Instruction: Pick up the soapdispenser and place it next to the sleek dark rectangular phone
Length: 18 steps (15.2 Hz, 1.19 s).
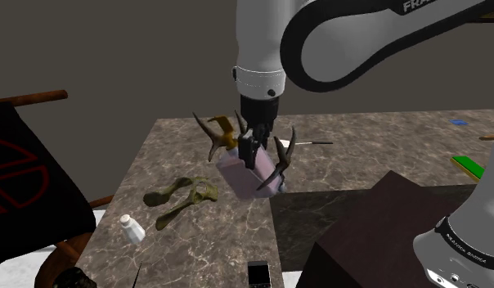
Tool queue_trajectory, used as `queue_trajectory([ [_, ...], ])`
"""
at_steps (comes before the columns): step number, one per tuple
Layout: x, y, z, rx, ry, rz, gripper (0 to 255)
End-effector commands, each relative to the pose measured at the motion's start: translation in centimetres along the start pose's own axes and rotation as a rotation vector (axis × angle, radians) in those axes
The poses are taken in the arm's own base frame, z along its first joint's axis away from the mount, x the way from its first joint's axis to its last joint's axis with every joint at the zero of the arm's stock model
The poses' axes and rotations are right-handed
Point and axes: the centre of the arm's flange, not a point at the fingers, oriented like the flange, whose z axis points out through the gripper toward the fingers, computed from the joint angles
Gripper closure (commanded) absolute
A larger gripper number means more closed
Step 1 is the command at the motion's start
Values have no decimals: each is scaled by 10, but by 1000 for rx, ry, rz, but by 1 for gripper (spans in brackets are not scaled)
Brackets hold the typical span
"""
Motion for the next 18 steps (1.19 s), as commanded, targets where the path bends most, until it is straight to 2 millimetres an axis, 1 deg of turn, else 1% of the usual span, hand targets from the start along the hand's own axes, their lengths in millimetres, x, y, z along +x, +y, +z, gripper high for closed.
queue_trajectory([
  [1, 0, 0, 9, 0, 3, 0, 255],
  [18, -1, 1, 99, 0, 3, 0, 255],
])
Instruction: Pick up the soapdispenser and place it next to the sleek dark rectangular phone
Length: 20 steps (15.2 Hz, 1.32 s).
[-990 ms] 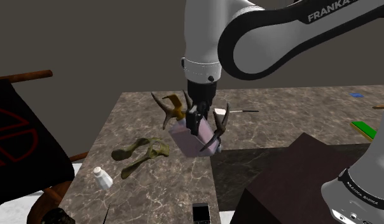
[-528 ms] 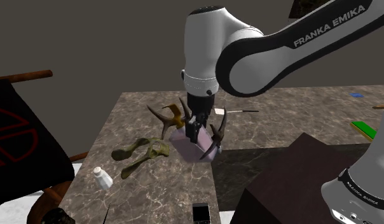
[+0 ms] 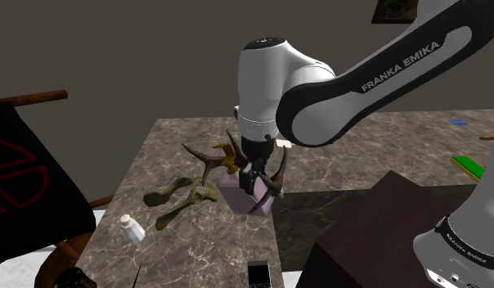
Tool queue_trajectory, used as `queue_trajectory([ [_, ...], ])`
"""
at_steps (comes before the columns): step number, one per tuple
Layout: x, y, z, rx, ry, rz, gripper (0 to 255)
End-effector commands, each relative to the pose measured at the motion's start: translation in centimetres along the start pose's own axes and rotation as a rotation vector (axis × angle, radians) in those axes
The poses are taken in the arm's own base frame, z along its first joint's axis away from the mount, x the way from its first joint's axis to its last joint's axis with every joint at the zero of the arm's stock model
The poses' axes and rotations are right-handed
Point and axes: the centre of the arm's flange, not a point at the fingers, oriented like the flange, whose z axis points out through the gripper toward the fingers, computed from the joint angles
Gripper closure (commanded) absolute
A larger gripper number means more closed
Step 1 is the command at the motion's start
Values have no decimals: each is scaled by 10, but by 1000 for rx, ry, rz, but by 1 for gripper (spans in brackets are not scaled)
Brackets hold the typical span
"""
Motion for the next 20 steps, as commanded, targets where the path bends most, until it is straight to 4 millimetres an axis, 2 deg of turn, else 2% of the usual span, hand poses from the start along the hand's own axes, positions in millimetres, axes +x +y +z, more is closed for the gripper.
queue_trajectory([
  [1, -1, 0, 12, -1, -1, 2, 255],
  [20, -2, 1, 113, -1, -1, 2, 255],
])
